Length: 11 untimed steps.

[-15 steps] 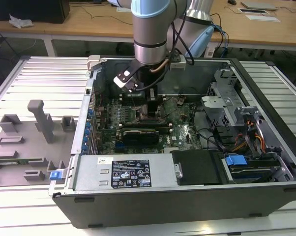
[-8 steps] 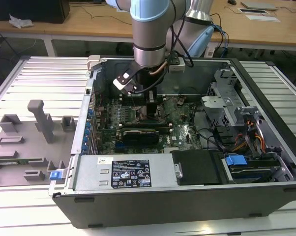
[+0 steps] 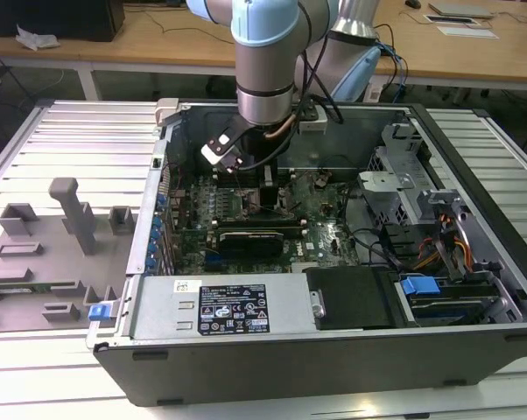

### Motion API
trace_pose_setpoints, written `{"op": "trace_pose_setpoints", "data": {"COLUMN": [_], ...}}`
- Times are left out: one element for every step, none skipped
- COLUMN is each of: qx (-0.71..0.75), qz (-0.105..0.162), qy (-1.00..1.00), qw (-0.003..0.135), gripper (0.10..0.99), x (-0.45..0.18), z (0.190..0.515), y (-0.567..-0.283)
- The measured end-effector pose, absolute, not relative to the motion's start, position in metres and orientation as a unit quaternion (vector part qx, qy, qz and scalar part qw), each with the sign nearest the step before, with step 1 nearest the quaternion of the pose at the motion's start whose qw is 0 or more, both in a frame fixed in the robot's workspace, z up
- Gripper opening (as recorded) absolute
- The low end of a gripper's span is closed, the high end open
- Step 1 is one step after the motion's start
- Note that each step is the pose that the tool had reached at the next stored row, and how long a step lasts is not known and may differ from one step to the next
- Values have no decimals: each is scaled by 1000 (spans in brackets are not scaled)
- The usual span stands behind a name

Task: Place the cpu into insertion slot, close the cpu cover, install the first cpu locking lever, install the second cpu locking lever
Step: 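Place the cpu into insertion slot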

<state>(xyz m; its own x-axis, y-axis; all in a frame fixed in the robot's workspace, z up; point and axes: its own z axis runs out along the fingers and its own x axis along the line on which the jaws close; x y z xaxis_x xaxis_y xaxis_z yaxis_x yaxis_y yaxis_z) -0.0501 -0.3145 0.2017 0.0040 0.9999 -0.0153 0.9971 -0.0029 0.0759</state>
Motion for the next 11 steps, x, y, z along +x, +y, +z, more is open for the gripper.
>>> {"op": "trace_pose_setpoints", "data": {"qx": [708,708,708,708,708,708,708,708,708,708,708], "qz": [21,21,21,21,21,21,21,21,21,21,21], "qy": [705,705,705,705,705,705,705,705,705,705,705], "qw": [32,32,32,32,32,32,32,32,32,32,32], "gripper": [541,541,541,541,541,541,541,541,541,541,541], "x": [-50,-50,-51,-51,-52,-52,-52,-52,-52,-52,-52], "z": [202,201,201,200,200,200,200,199,199,199,199], "y": [-314,-314,-314,-314,-314,-314,-314,-314,-314,-314,-314]}}
